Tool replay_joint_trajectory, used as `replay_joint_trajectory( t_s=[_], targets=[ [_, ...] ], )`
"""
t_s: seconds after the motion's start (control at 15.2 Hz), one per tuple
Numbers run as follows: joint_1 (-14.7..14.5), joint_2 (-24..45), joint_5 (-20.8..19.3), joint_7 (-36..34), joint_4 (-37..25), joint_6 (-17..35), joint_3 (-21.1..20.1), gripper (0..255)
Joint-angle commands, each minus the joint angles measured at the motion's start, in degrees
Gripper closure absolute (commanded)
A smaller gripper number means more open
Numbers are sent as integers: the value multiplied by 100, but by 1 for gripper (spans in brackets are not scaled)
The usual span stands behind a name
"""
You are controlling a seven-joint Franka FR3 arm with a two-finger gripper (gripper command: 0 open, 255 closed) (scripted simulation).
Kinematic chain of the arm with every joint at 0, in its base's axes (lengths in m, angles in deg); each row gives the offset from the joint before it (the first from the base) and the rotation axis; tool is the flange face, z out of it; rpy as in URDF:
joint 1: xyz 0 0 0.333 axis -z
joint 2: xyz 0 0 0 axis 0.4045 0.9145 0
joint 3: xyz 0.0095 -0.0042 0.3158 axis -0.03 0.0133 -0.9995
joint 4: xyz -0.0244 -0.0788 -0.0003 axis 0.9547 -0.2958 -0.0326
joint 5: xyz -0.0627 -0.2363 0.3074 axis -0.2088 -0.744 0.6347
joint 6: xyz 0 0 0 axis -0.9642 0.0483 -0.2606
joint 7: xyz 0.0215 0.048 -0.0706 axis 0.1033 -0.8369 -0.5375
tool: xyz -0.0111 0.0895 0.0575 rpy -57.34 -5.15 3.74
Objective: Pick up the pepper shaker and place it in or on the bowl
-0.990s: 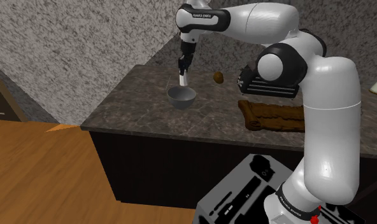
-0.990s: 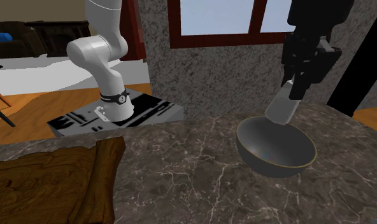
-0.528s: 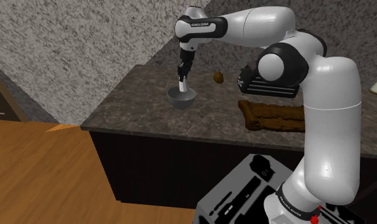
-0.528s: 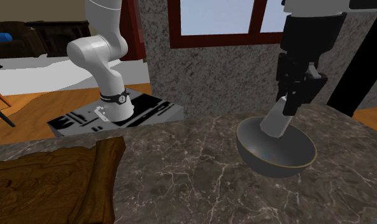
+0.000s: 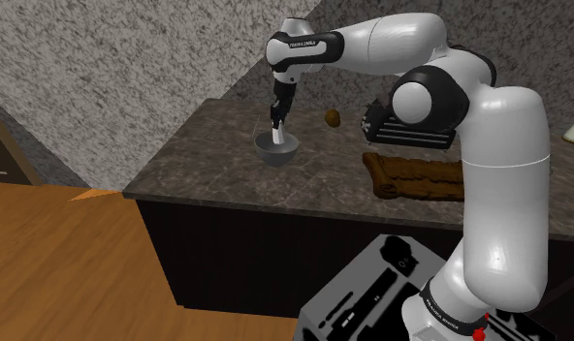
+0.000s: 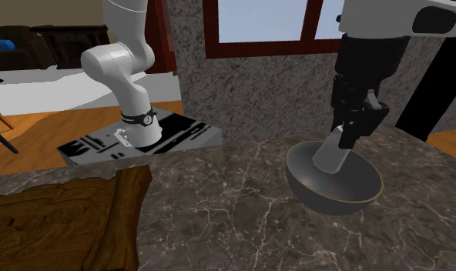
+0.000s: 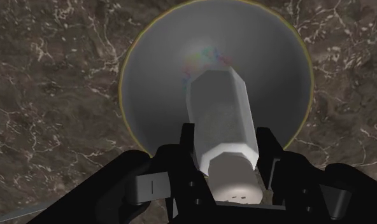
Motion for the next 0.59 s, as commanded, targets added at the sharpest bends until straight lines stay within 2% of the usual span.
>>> replay_joint_trajectory(
  t_s=[0.0, 0.07, 0.13, 0.46, 0.53],
  targets=[
    [0, -2, 0, 1, 4, 4, 0, 255],
    [0, -2, 0, 1, 4, 4, 0, 255],
    [0, -2, 0, 1, 4, 4, 0, 0],
    [0, -2, 0, 1, 5, 4, 0, 0],
    [14, -32, -12, -12, -142, -170, 9, 0]
  ],
)
